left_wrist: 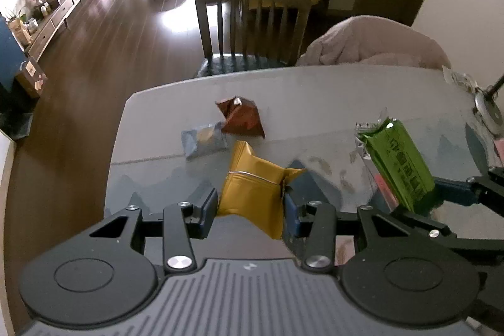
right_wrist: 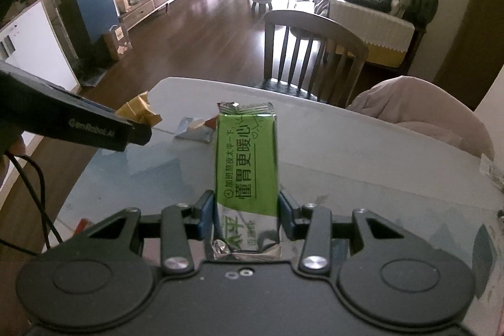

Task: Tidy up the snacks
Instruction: 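Lift both held packets and carry them over the box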

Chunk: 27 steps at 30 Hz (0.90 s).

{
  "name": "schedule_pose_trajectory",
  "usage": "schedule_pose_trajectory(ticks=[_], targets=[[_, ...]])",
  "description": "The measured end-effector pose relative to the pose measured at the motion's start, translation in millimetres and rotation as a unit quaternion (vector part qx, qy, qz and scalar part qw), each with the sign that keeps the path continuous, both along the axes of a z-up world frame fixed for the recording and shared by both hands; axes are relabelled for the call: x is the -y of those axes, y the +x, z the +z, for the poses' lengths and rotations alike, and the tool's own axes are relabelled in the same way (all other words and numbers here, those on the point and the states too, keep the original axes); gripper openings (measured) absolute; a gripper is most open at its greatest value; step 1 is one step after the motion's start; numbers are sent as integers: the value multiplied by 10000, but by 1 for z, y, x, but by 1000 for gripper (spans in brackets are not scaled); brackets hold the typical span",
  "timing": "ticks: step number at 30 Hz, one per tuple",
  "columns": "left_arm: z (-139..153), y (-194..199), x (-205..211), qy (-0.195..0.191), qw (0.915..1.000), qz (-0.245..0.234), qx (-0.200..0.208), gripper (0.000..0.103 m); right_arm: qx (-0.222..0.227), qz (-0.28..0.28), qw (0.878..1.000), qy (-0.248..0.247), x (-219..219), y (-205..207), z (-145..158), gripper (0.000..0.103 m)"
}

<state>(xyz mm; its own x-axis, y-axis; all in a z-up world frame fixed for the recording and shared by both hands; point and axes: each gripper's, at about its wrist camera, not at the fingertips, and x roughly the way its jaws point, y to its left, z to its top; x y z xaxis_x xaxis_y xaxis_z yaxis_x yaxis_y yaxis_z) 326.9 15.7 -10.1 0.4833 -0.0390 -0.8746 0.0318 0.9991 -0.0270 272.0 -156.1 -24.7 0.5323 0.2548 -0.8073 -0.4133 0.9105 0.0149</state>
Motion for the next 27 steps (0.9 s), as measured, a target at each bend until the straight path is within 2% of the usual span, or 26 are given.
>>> schedule_pose_trajectory(ticks=[13,14,17,21,27], targets=[[6,-81,11,-40,9992,-338,-228,44,-55,112,9999,101,3,-64,11,41],[6,-87,12,-62,9991,-363,-228,44,-65,125,9998,112,4,-68,11,36],[6,-104,13,-120,9987,-443,-218,44,-73,121,9998,140,4,-80,12,32],[-3,-124,11,-201,9980,-491,-335,44,-171,143,9996,153,3,-99,5,31],[-39,-145,13,-249,9956,-557,-714,44,-533,168,9982,199,6,-117,-21,31]])
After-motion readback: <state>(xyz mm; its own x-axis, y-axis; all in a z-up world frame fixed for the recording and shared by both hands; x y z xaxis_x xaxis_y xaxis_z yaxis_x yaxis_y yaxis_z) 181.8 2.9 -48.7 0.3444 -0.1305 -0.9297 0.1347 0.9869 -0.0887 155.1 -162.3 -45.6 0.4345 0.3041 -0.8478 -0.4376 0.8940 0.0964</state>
